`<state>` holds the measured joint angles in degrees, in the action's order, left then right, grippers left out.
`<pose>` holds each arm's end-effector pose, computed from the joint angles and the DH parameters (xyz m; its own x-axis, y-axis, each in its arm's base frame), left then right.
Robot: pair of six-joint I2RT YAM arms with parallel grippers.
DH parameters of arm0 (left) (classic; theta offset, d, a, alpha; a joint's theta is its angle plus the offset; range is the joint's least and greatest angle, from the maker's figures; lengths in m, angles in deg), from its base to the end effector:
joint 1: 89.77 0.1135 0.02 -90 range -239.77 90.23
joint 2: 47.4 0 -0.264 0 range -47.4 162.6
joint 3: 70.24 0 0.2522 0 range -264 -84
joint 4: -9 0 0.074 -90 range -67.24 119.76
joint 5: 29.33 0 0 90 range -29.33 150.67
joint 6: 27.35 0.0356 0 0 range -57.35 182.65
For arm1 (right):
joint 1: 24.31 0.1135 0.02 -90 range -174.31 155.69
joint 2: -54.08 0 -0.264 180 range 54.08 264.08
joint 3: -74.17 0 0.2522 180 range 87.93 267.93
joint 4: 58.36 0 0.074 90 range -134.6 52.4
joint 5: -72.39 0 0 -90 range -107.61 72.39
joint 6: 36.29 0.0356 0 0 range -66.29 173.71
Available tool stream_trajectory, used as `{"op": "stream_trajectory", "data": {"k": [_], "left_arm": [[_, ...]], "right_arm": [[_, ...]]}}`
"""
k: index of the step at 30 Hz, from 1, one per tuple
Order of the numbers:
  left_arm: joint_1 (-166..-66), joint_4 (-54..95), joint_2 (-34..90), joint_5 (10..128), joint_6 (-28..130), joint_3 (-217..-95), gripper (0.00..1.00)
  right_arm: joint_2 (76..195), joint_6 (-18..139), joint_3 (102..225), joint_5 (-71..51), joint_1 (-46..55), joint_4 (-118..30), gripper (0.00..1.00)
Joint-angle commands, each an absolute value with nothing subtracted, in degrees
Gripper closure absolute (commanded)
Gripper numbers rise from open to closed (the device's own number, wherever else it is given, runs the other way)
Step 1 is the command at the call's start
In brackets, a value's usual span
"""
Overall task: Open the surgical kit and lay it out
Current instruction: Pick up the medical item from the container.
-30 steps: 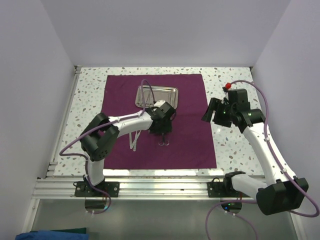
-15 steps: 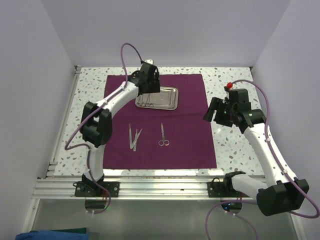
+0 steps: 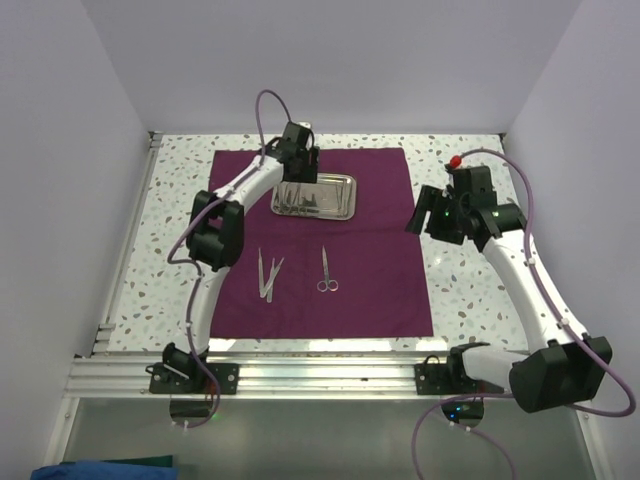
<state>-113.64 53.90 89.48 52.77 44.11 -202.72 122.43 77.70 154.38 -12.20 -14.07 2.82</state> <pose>0.4916 -0.2122 0.1918 -0.7587 -0.0087 -0.6514 0.0819 0.9907 -0.1086 0.2363 0.0461 0.3277 -0.7784 0.2707 -0.5665 0.0865 0.9399 0.3303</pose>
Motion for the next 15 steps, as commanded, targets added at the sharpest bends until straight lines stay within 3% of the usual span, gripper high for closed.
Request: {"op": "stream_trajectory", "data": {"k": [1, 15], "left_arm": [[-112.8, 52.1, 91.5, 51.9, 46.8, -207.4, 0.27], [-112.7, 52.1, 100.3, 49.1, 47.2, -212.8, 0.29]], "right_arm": [[123.9, 77.7, 158.2, -13.0, -13.9, 4.2, 0.28], [127.3, 78.4, 159.7, -13.7, -13.9, 5.1, 0.28]]}}
